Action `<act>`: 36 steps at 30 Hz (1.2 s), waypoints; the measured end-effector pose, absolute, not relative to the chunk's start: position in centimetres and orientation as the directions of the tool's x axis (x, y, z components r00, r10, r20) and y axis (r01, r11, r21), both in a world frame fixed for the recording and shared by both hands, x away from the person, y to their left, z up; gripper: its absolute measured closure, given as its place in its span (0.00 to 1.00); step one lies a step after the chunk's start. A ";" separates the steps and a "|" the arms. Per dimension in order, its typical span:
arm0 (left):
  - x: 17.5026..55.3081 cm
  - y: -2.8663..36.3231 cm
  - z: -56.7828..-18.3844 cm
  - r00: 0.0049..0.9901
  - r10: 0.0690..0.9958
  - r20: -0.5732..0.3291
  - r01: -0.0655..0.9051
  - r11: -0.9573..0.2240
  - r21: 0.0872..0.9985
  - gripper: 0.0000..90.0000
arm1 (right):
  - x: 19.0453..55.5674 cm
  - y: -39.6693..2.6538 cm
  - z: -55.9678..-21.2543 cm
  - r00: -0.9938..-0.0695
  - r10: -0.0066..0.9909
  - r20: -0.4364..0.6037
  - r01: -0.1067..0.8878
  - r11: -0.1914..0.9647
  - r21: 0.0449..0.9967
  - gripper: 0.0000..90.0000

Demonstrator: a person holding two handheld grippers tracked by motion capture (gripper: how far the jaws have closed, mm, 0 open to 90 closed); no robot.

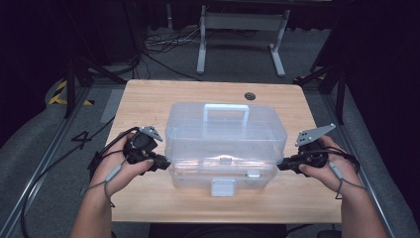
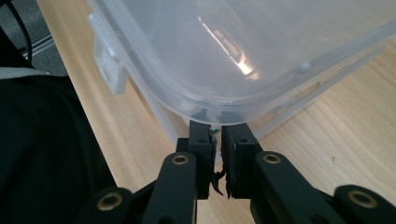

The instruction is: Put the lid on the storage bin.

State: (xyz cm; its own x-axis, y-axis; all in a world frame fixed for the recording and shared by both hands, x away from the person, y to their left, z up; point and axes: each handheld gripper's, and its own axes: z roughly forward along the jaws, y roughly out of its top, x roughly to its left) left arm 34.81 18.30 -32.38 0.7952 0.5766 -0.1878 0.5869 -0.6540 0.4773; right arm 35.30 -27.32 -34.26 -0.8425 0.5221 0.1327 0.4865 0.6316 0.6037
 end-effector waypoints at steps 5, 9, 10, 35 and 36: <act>34.8 18.3 -32.5 0.798 0.573 -0.185 0.584 -0.663 0.468 0.85 | 35.3 -27.2 -34.4 -0.844 0.519 0.135 0.490 0.643 0.589 0.93; 34.8 18.3 -32.6 0.800 0.570 -0.187 0.584 -0.670 0.458 0.85 | 35.3 -27.1 -34.6 -0.846 0.514 0.140 0.491 0.651 0.579 0.92; 34.8 18.2 -32.6 0.799 0.570 -0.190 0.586 -0.670 0.456 0.85 | 35.3 -27.1 -34.6 -0.847 0.513 0.141 0.491 0.653 0.576 0.92; 34.9 17.9 -33.3 0.814 0.548 -0.192 0.574 -0.710 0.408 0.85 | 35.4 -26.7 -35.4 -0.851 0.502 0.155 0.502 0.688 0.524 0.92; 34.9 17.9 -33.3 0.814 0.548 -0.194 0.575 -0.711 0.406 0.85 | 35.4 -26.6 -35.4 -0.851 0.503 0.155 0.502 0.689 0.522 0.92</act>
